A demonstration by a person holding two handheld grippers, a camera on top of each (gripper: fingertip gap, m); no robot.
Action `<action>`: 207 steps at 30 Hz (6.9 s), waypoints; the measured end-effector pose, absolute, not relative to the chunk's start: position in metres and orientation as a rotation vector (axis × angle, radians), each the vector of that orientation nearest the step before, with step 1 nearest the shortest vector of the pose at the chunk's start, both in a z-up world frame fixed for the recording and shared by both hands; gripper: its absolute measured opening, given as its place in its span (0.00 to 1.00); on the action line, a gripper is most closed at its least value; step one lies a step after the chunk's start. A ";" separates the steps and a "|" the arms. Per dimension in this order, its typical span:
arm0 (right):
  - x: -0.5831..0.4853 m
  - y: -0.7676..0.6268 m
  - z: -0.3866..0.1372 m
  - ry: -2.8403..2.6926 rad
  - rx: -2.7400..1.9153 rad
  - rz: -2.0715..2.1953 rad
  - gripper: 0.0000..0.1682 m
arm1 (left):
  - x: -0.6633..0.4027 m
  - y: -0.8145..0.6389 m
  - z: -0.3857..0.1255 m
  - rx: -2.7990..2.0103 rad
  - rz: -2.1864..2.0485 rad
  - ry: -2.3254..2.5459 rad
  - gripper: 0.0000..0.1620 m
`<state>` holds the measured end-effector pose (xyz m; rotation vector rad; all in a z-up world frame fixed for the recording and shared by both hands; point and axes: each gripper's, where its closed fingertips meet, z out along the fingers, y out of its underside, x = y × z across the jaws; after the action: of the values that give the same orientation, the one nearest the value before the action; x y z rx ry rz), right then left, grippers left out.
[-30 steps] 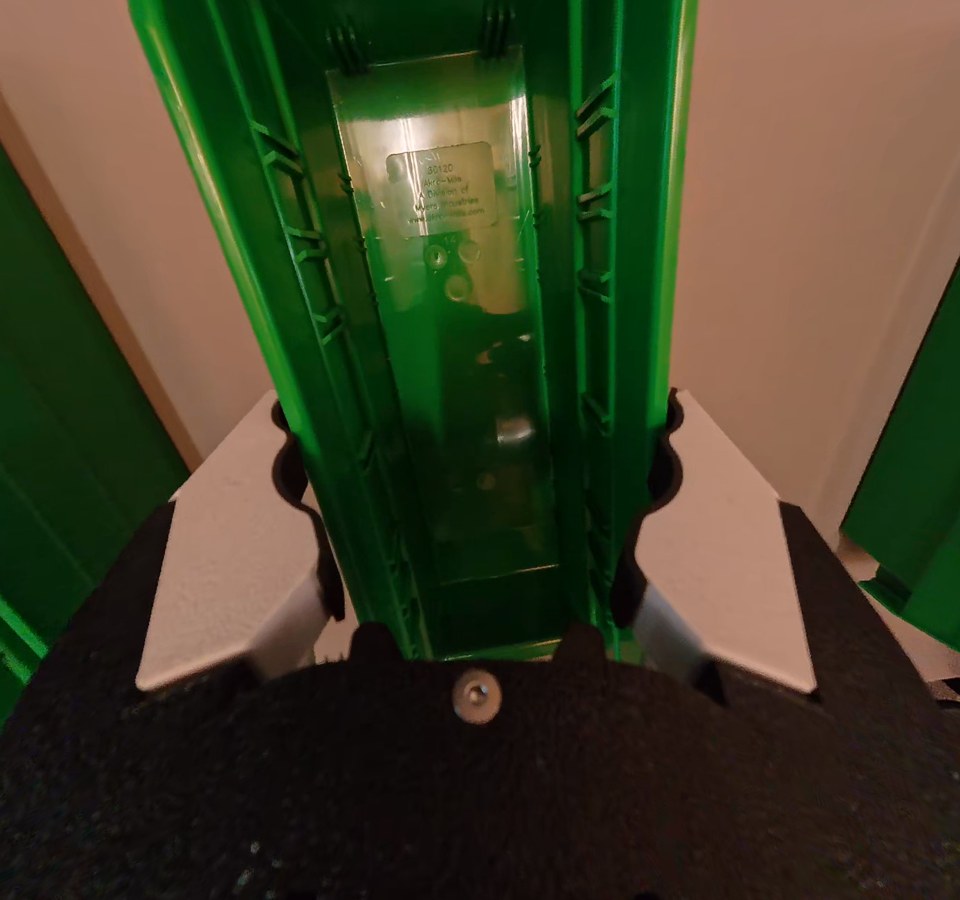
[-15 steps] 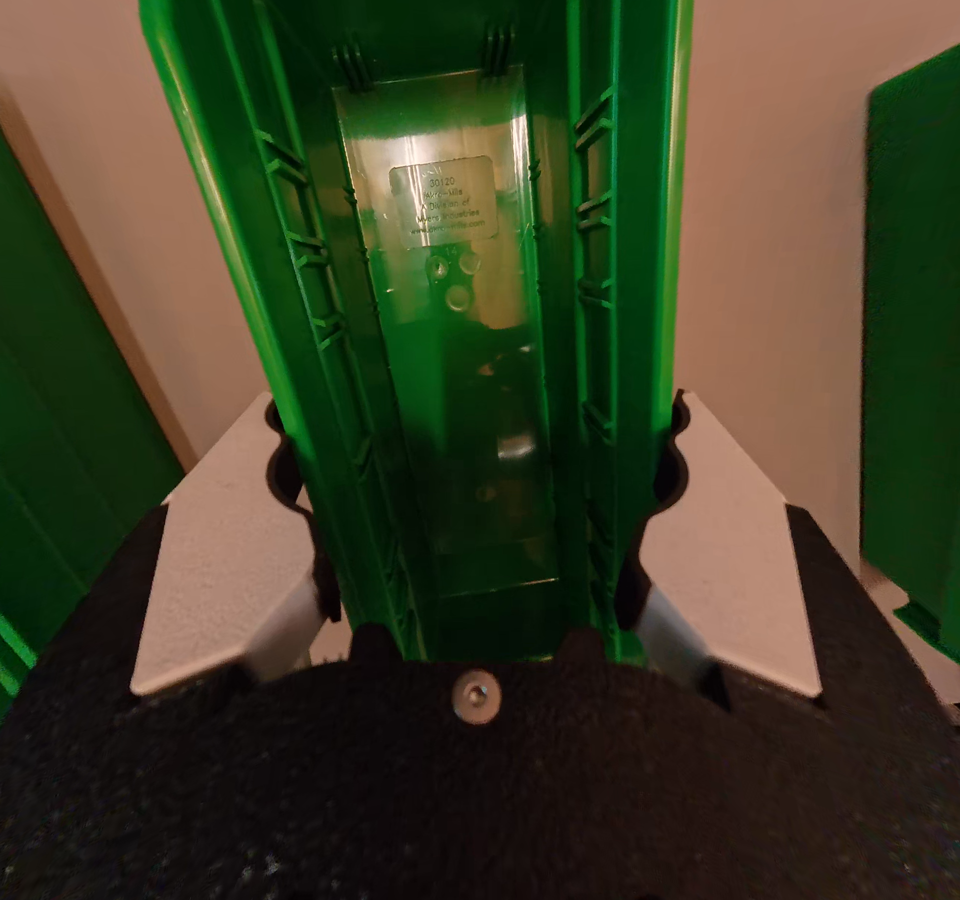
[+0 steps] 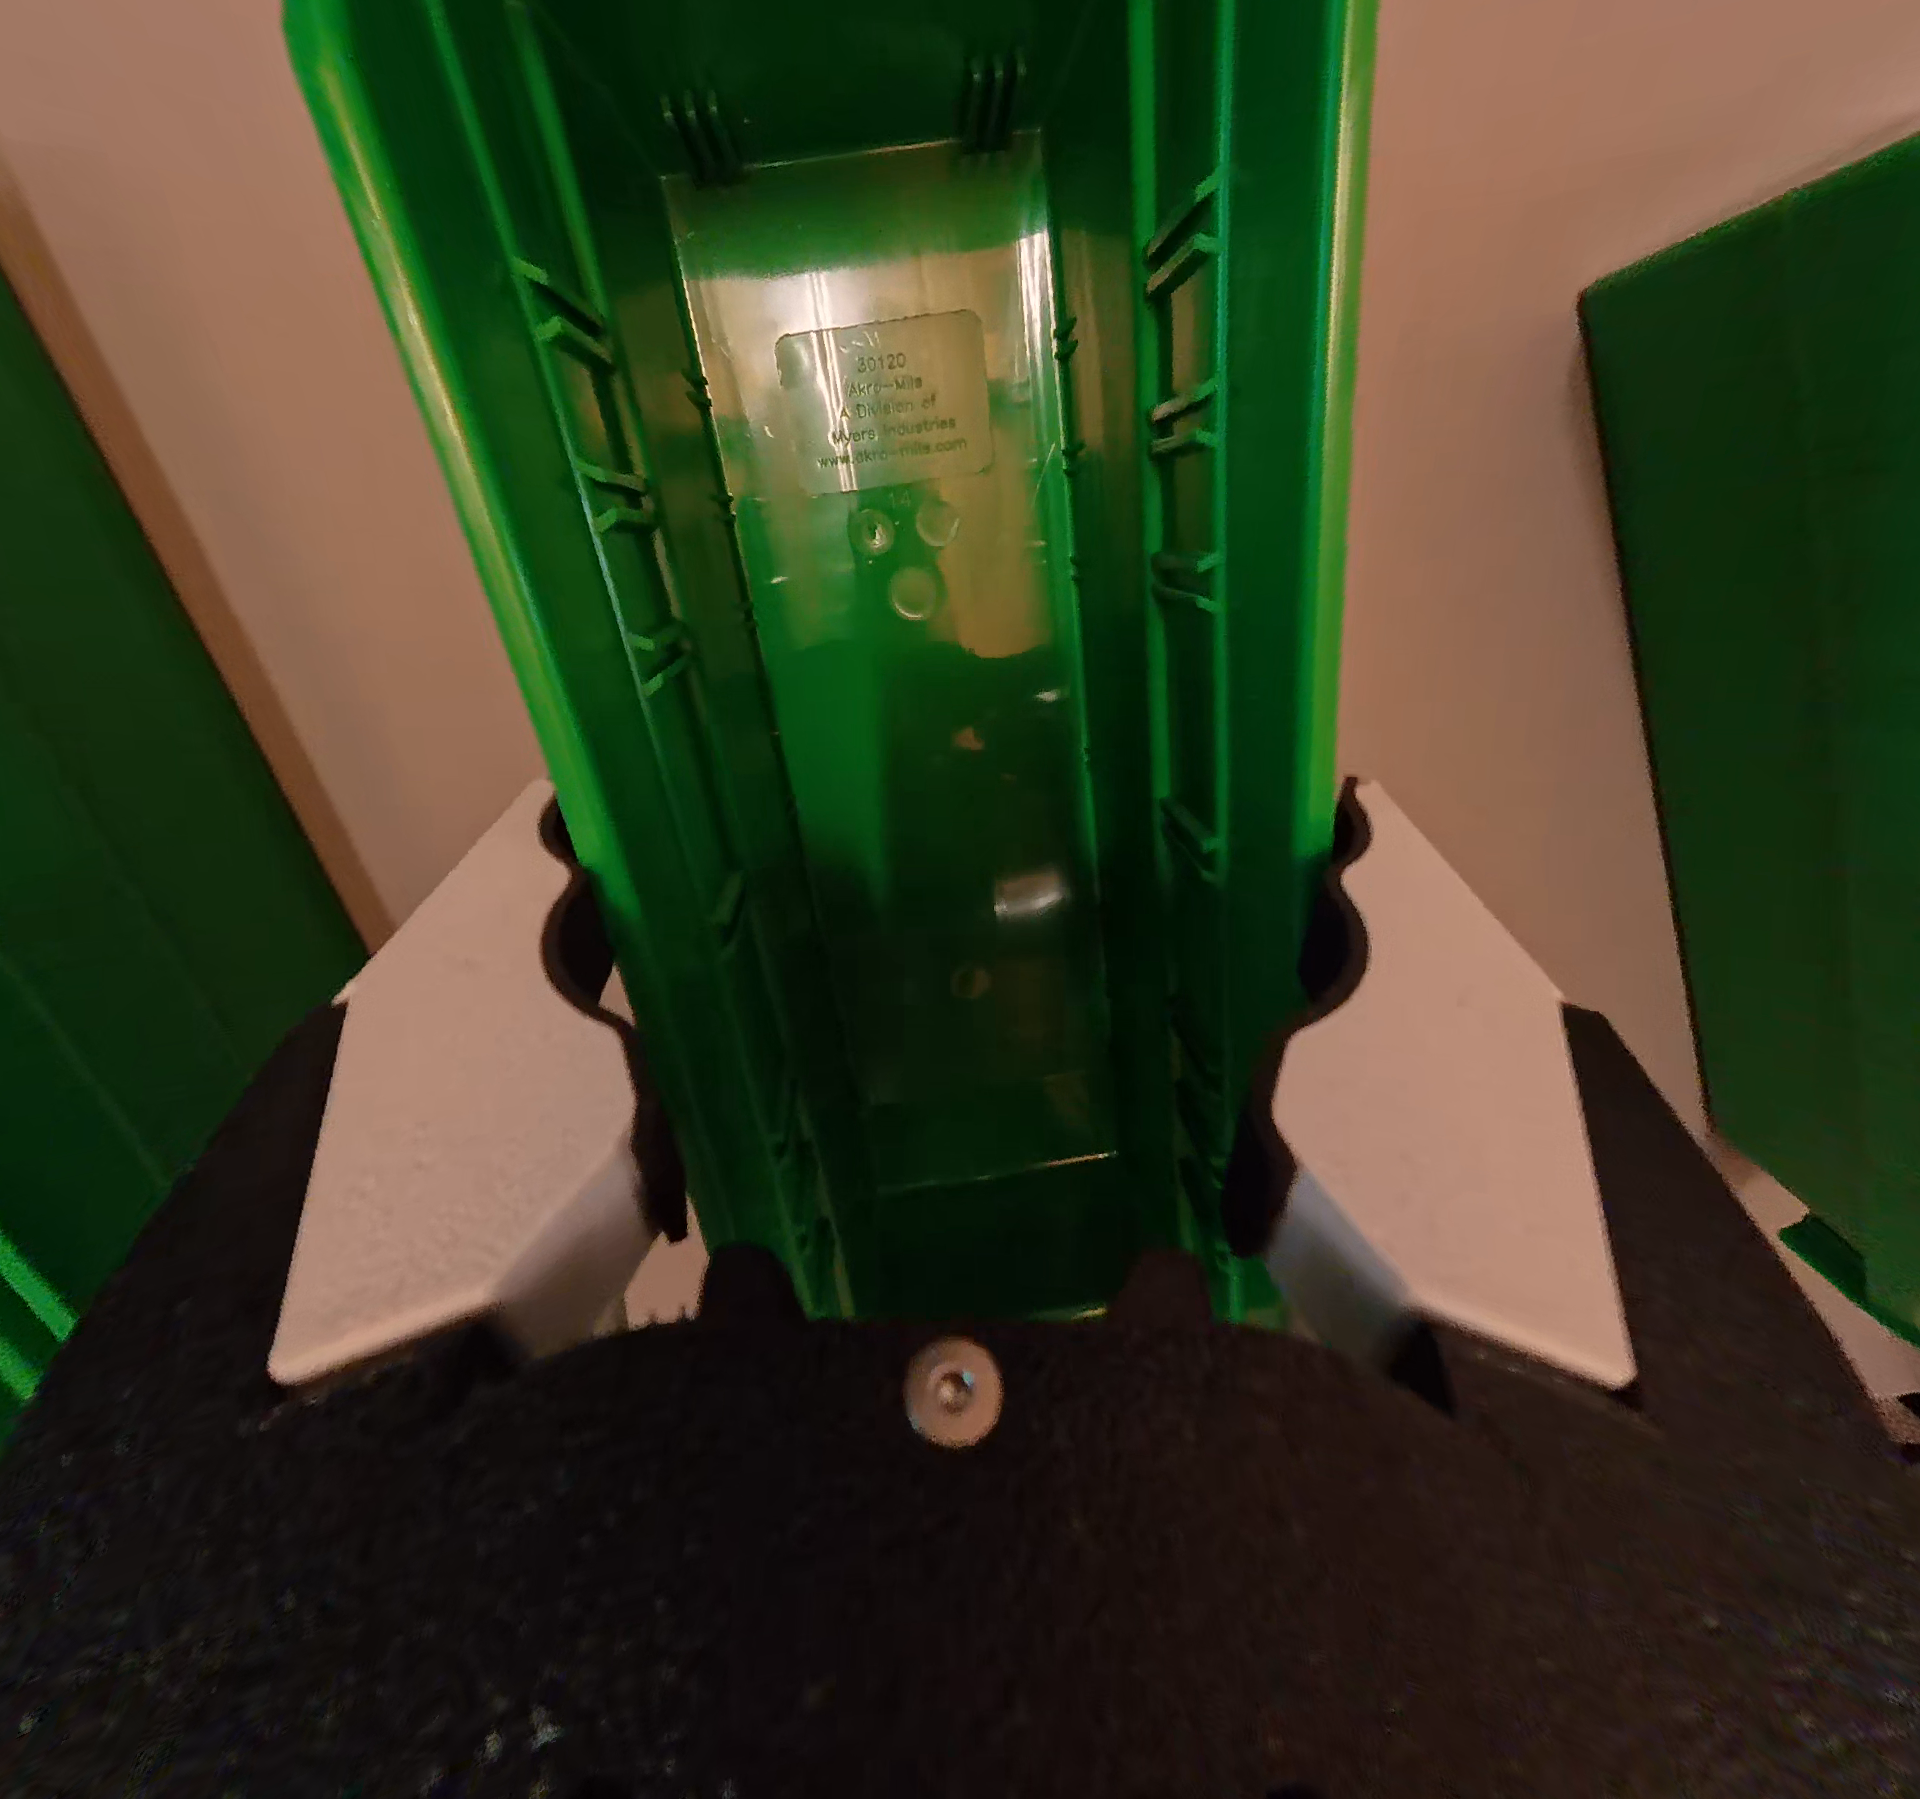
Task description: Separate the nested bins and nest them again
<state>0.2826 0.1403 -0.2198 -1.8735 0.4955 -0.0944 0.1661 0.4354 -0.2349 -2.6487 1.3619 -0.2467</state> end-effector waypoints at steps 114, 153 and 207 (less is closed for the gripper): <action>0.358 -0.123 -0.149 0.708 -1.521 -0.693 0.71 | 0.226 0.298 -0.084 -2.621 -0.313 1.592 0.65; 0.361 -0.128 -0.143 0.716 -1.488 -0.679 0.69 | 0.305 0.256 -0.178 -2.604 0.001 1.439 0.62; 0.373 -0.134 -0.165 0.747 -1.538 -0.697 0.69 | 0.312 0.260 -0.177 -2.325 -0.142 1.397 0.63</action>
<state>0.3731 -0.1339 -0.1651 -1.5384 0.7474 -0.6973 0.3123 0.2599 -0.1771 -2.3247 1.3969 -0.1419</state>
